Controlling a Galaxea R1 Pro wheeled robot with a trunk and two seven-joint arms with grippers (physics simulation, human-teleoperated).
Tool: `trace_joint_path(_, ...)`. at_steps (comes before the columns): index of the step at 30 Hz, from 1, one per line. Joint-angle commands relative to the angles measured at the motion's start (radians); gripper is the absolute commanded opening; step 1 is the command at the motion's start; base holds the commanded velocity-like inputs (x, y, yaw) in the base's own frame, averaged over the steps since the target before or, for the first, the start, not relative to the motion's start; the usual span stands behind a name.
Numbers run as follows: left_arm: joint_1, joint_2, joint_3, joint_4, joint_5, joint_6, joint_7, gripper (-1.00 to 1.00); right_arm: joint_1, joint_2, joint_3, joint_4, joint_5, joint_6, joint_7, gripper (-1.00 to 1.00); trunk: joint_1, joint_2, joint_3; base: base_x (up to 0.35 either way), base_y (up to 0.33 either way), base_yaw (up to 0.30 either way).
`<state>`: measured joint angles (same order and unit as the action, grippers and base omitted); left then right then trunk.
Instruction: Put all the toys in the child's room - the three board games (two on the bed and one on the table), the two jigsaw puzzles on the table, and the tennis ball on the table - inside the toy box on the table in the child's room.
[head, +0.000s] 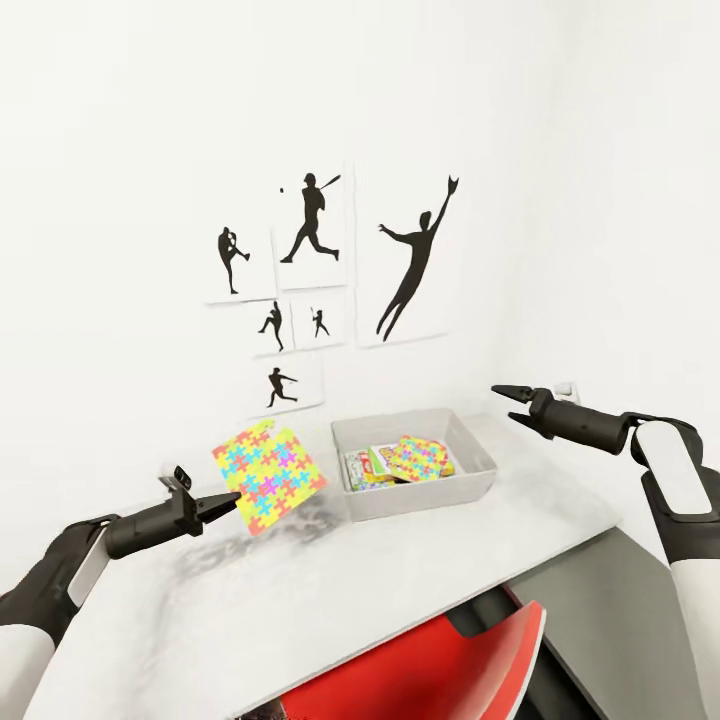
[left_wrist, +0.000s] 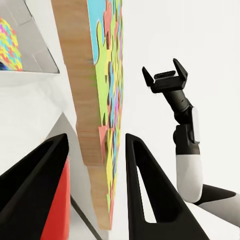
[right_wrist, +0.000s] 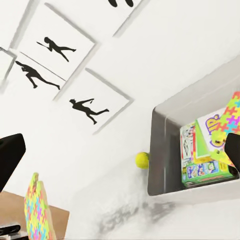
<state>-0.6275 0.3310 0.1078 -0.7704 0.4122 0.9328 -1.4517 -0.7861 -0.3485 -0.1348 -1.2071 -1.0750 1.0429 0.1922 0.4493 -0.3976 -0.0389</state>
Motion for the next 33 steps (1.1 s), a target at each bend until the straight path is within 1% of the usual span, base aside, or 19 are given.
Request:
trace_joint_path(1,-0.001,0.0,0.0,0.0,0.002,0.011,-0.003,-1.0,-0.001,0.0,-0.002,0.0,0.01,0.004,0.01,1.0,0.001,-0.002,-0.002,0.0,0.0,0.291)
trace_joint_path(9,-0.001,0.0,0.0,0.0,0.003,0.011,-0.004,-1.0,-0.001,0.0,-0.003,0.001,0.01,0.004,0.01,1.0,0.001,-0.002,-0.002,0.0,0.0,0.289)
trace_joint_path(11,-0.001,0.0,0.0,0.0,0.003,0.011,-0.004,-1.0,-0.001,0.0,-0.004,0.001,0.01,0.004,0.01,1.0,0.001,-0.002,-0.002,0.0,0.0,0.051)
trace_joint_path(15,-0.001,0.0,0.0,0.0,0.004,0.011,-0.004,-1.0,-0.001,0.0,-0.005,0.004,0.012,0.004,0.012,1.0,0.001,-0.002,-0.002,0.0,0.0,-0.011)
trace_joint_path(21,-0.001,0.0,0.001,0.0,0.004,0.011,-0.004,-1.0,-0.001,0.0,-0.004,0.005,0.013,0.004,0.012,1.0,0.001,-0.002,-0.002,0.0,0.0,-0.172)
trace_joint_path(24,-0.001,0.0,0.001,0.0,0.003,0.011,-0.004,-1.0,-0.001,0.0,-0.003,0.005,0.013,0.004,0.011,1.0,0.001,-0.002,-0.002,0.02,-0.019,-0.069)
trace_joint_path(33,-0.001,0.001,0.001,0.0,0.002,0.011,-0.004,-1.0,-0.001,0.0,-0.004,0.006,0.013,0.004,0.011,1.0,0.001,-0.002,-0.002,0.121,-0.078,-0.011)
